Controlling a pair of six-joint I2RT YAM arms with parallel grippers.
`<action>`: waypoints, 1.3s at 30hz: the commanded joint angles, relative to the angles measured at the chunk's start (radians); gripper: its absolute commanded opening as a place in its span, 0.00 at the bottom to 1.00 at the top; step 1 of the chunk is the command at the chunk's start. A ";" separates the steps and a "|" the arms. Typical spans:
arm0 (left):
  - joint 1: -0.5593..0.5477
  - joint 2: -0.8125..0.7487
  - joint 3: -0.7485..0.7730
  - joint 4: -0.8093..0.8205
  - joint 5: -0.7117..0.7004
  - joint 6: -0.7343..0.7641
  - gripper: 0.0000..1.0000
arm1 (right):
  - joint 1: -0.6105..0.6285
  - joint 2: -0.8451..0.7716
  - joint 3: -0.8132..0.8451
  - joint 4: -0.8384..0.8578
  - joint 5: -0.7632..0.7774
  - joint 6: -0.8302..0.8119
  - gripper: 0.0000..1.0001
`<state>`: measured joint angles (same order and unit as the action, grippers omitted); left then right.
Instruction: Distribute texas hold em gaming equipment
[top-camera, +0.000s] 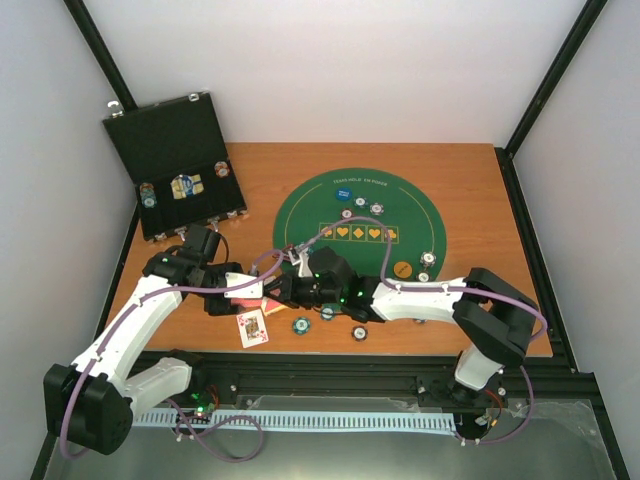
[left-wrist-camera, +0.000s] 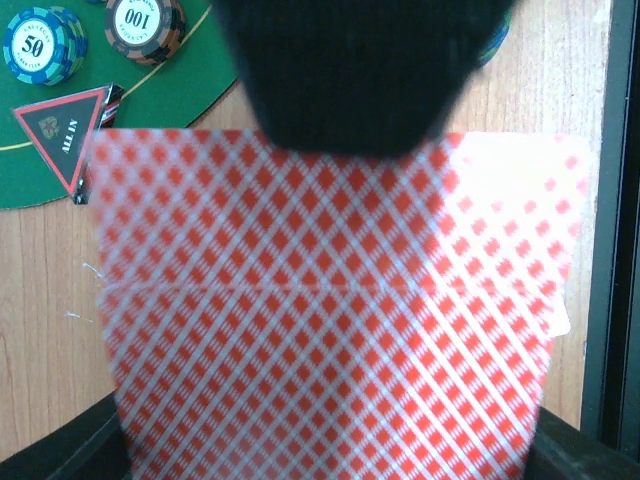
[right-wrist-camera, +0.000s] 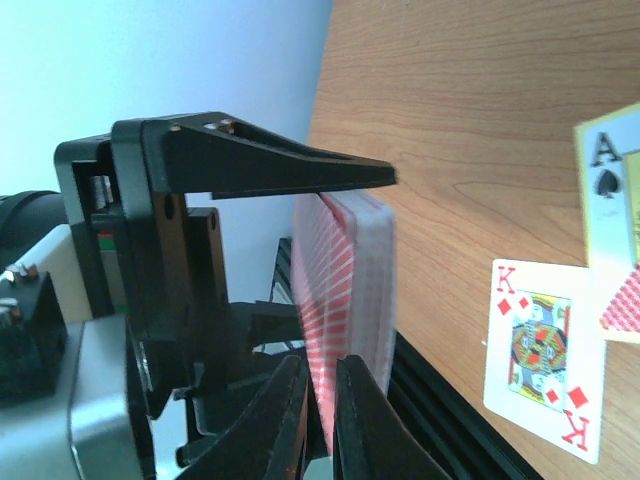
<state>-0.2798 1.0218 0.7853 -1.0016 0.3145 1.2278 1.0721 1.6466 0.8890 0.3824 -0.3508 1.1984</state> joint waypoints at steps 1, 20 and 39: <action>-0.006 -0.007 0.004 0.015 0.002 0.021 0.55 | -0.027 -0.059 -0.069 0.064 0.013 0.035 0.03; -0.006 0.022 0.018 0.019 0.004 0.000 0.55 | -0.032 -0.005 -0.040 0.054 -0.056 -0.003 0.36; -0.005 0.009 0.031 0.013 0.027 -0.007 0.54 | -0.004 0.081 -0.022 0.175 -0.068 0.061 0.15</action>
<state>-0.2798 1.0435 0.7765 -0.9909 0.3111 1.2263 1.0611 1.7123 0.8516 0.5209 -0.4259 1.2476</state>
